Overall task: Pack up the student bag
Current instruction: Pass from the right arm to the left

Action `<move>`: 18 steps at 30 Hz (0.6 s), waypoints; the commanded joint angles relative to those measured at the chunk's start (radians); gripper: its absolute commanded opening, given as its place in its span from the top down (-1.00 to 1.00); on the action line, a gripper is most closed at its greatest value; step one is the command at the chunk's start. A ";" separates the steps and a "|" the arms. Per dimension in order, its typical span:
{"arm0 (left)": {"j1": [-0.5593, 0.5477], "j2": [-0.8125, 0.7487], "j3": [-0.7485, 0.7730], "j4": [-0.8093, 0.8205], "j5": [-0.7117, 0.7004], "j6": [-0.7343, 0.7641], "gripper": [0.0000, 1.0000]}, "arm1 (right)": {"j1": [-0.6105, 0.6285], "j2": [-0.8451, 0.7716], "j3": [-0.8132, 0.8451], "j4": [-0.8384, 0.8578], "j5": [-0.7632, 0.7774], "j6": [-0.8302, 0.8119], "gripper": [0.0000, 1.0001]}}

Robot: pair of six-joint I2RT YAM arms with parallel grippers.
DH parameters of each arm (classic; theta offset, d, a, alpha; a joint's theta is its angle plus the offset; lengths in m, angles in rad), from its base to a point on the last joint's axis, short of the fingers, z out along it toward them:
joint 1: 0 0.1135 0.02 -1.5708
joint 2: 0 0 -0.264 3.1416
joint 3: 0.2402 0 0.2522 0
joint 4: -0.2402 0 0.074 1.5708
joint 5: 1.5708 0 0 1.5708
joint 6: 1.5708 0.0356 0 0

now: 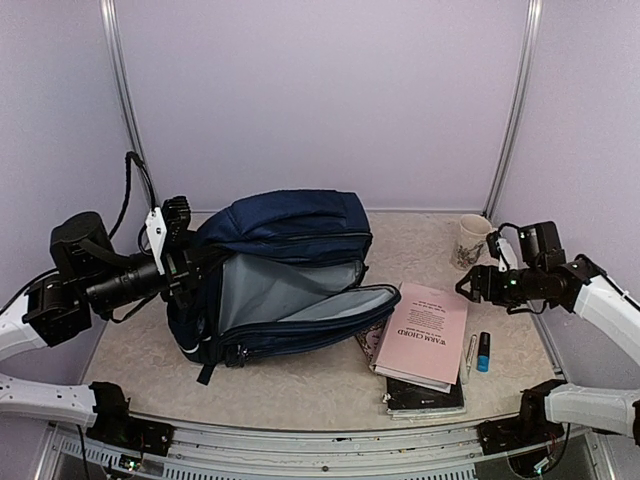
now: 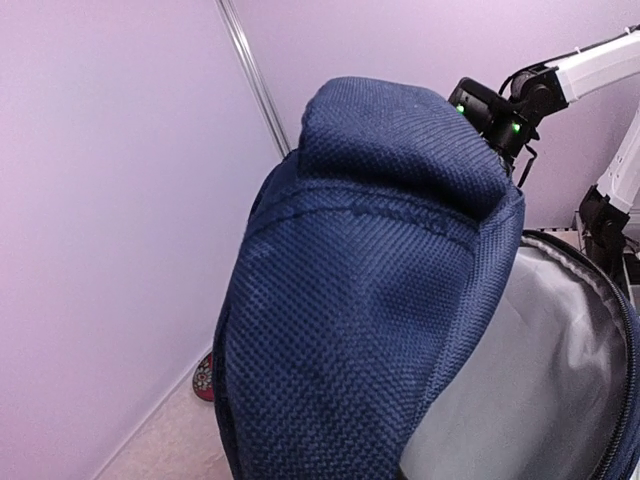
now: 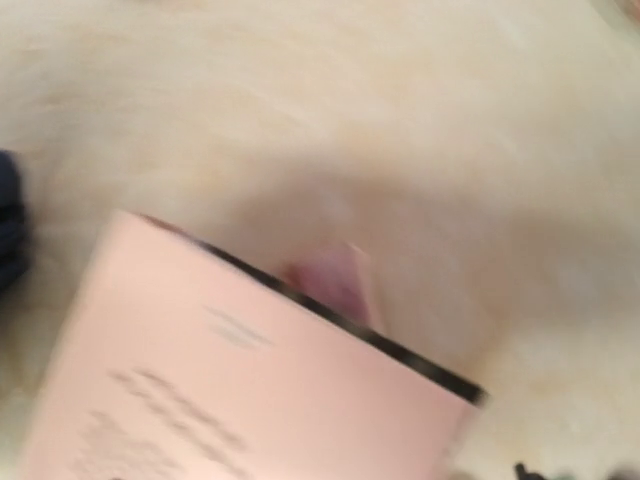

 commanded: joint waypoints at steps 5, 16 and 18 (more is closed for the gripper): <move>-0.029 -0.030 0.004 0.155 0.060 -0.071 1.00 | -0.135 -0.023 -0.196 0.185 -0.201 0.138 -0.43; -0.035 -0.009 0.015 0.146 0.050 -0.059 1.00 | -0.139 0.117 -0.277 0.355 -0.339 0.188 0.18; -0.035 -0.008 0.016 0.146 0.052 -0.060 1.00 | -0.138 0.118 -0.287 0.371 -0.351 0.192 0.31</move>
